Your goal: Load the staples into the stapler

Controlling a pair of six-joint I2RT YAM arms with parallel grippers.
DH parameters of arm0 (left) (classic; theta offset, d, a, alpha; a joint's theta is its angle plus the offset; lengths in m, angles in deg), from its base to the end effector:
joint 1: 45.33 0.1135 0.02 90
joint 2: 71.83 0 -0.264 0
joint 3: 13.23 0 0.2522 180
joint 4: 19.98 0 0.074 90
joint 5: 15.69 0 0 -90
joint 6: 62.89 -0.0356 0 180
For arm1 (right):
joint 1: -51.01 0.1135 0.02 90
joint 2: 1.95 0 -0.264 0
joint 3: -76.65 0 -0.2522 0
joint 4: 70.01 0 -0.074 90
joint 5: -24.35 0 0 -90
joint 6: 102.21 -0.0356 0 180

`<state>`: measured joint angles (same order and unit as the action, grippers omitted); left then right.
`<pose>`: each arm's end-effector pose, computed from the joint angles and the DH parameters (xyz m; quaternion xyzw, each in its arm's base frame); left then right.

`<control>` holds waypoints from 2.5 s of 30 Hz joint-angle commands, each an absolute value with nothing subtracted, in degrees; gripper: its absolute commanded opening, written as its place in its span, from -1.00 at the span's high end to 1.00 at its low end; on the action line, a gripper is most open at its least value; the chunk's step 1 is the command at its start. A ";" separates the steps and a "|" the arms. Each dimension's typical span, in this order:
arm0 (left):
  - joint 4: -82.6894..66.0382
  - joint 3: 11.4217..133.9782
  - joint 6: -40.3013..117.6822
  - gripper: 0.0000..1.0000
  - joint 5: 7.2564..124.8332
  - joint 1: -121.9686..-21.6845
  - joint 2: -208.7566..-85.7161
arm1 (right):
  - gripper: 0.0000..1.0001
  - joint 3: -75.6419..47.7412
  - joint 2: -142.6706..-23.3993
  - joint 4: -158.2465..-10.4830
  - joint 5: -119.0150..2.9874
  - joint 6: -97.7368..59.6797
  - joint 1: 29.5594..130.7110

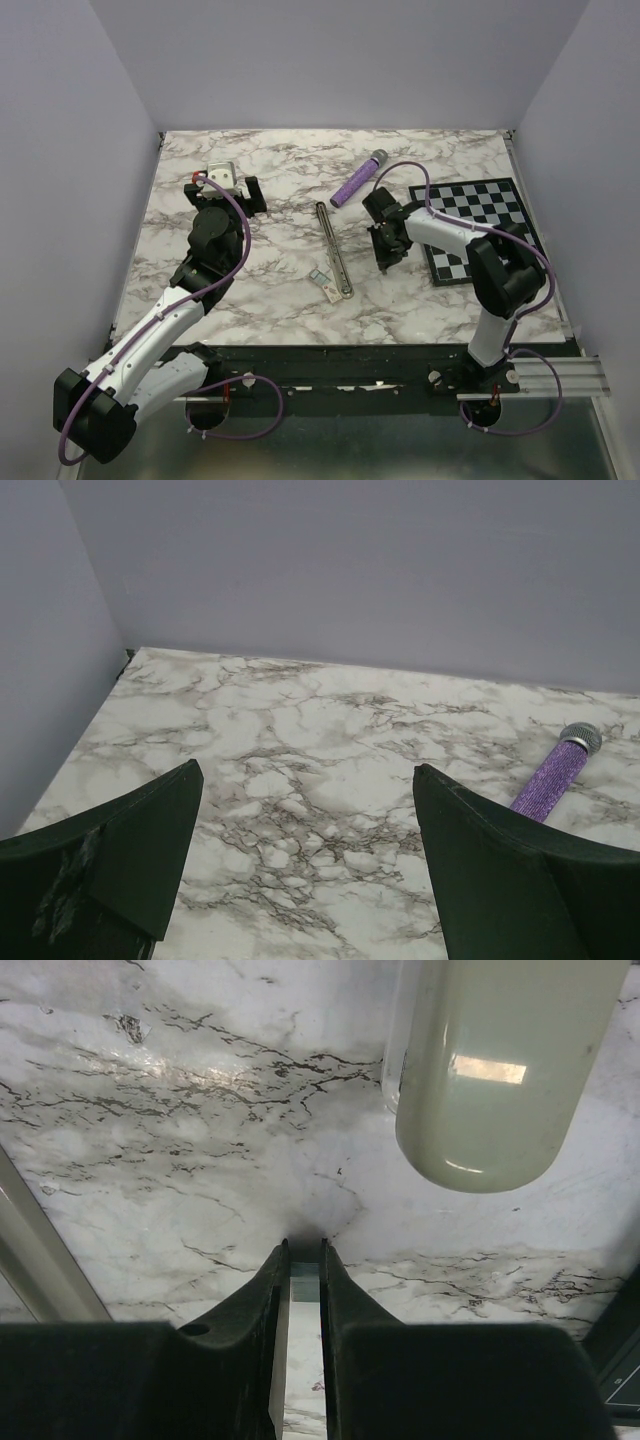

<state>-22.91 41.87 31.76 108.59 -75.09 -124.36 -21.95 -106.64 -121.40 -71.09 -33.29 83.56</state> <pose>0.1960 -0.0890 0.3443 -0.0733 0.6746 -0.0199 0.7343 0.2947 0.1841 0.1636 -0.0926 0.9856 0.0181 0.1400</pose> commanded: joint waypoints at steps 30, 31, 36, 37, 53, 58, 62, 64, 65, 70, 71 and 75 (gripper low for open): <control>-25.65 40.61 30.27 -0.87 110.25 -75.39 -122.98 | 0.56 -22.17 -98.72 -105.39 -82.62 -38.66 101.45; -25.65 40.61 30.27 -0.88 110.25 -75.39 -122.98 | 0.55 -22.69 -98.90 -105.39 -82.36 -38.84 101.72; -25.73 40.61 30.36 -0.87 110.17 -75.39 -122.98 | 0.56 -23.31 -100.21 -105.39 -82.27 -39.99 103.21; -25.73 40.61 30.36 -0.87 110.17 -75.39 -123.07 | 0.56 -23.23 -100.30 -105.48 -82.44 -39.99 103.39; -25.73 40.52 30.45 -0.87 109.90 -75.39 -123.07 | 0.56 -22.79 -102.85 -106.00 -84.55 -40.69 103.57; -25.82 40.52 30.45 -0.87 109.81 -75.39 -123.07 | 0.56 -22.61 -103.47 -106.18 -84.64 -40.69 103.57; -25.73 40.52 30.45 -0.87 109.73 -75.39 -123.16 | 0.56 -22.52 -103.82 -106.18 -84.73 -40.78 103.57; -25.82 40.61 30.45 -0.87 109.73 -75.39 -123.07 | 0.55 -22.52 -104.08 -106.27 -84.73 -40.78 103.48; -25.73 40.52 30.45 -0.87 109.73 -75.39 -123.07 | 0.55 -22.52 -104.08 -106.27 -84.73 -40.78 103.57; -25.82 40.61 30.45 -0.87 109.73 -75.39 -123.16 | 0.54 -22.44 -104.43 -106.53 -84.64 -41.04 103.57; -25.73 40.61 30.45 -0.87 109.64 -75.39 -123.16 | 0.53 -22.44 -104.43 -106.71 -84.55 -41.04 103.57; -25.73 40.52 30.45 -0.87 109.64 -75.39 -123.07 | 0.40 -22.61 -104.44 -106.71 -84.55 -41.22 103.57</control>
<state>-24.20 41.22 30.97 108.81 -75.09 -123.73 -22.69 -103.29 -106.73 -82.87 -40.29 103.19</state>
